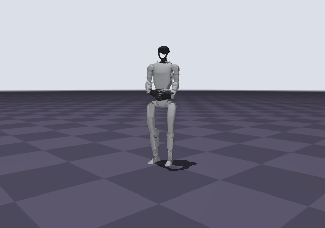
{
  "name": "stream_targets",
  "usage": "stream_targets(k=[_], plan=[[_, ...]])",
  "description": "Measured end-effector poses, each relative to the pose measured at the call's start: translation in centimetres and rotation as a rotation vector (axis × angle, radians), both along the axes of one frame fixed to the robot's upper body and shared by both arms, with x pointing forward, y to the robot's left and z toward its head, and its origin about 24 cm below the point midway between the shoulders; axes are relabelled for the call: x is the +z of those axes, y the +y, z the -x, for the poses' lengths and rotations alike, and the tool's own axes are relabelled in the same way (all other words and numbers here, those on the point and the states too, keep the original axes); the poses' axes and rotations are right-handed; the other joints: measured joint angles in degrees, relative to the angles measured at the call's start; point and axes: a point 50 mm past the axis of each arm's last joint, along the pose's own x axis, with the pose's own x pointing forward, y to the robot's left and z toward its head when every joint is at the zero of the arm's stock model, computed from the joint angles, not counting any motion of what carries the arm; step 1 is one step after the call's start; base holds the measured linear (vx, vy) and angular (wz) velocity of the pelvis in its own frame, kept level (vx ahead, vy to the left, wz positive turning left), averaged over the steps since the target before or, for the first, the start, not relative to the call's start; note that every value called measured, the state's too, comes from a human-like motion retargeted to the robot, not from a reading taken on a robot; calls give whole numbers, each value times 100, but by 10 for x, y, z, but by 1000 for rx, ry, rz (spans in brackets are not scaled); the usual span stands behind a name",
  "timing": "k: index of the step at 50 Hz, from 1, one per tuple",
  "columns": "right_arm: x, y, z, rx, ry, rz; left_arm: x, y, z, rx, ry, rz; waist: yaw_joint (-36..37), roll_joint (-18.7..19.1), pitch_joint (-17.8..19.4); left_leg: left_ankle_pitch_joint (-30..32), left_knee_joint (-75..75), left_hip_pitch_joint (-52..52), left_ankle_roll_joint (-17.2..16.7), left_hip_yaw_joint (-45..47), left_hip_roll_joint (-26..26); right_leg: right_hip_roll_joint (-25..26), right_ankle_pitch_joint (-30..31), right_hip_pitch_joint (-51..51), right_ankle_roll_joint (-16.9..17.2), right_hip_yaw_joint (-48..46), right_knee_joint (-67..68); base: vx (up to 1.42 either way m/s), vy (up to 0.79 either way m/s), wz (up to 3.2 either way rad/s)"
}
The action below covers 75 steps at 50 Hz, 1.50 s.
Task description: In place motions
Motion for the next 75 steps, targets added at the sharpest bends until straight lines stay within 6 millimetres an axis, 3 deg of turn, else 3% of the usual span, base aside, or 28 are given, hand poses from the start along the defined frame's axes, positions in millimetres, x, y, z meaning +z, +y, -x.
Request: stream_targets(k=[8,15,20,35,48,60,75], plan=[[0,0,3,-9,-25,27,-1,-5,-2,19,11,5,-18,1,-16,-8,12,-15,4,-20,-9,-1,-20,0,4,-11,5,0,0,0],[-9,0,16,11,85,20,-4,-7,-1,75,39,20,-1,12,-17,-13,15,-1,4,-23,-17,-4,-35,20,2,-13,3,0,0,0],[-13,-3,19,33,178,-1,-6,1,0,129,49,-6,10,18,-21,-19,25,1,4,-18,-17,-4,-40,24,-1,-6,9,0,0,0],[-11,-15,14,-19,220,-23,-7,28,-1,329,79,-75,35,15,-13,0,27,-33,5,-77,-38,-10,-44,19,0,-39,3,0,0,0],[-10,0,32,229,296,-44,6,49,-12,478,14,-322,55,16,3,12,27,-42,1,-99,-45,-11,-42,20,-3,-50,-1,0,0,0],[-12,11,44,343,340,-64,9,30,-21,477,-7,-335,61,12,-24,35,2,-28,3,-116,-53,-13,-33,35,-3,-59,-14,0,0,0],[-11,11,41,386,341,-48,10,27,-26,432,-19,-376,42,31,-10,42,-2,-33,2,-98,-37,-3,-16,17,-3,-38,-12,0,0,0]])
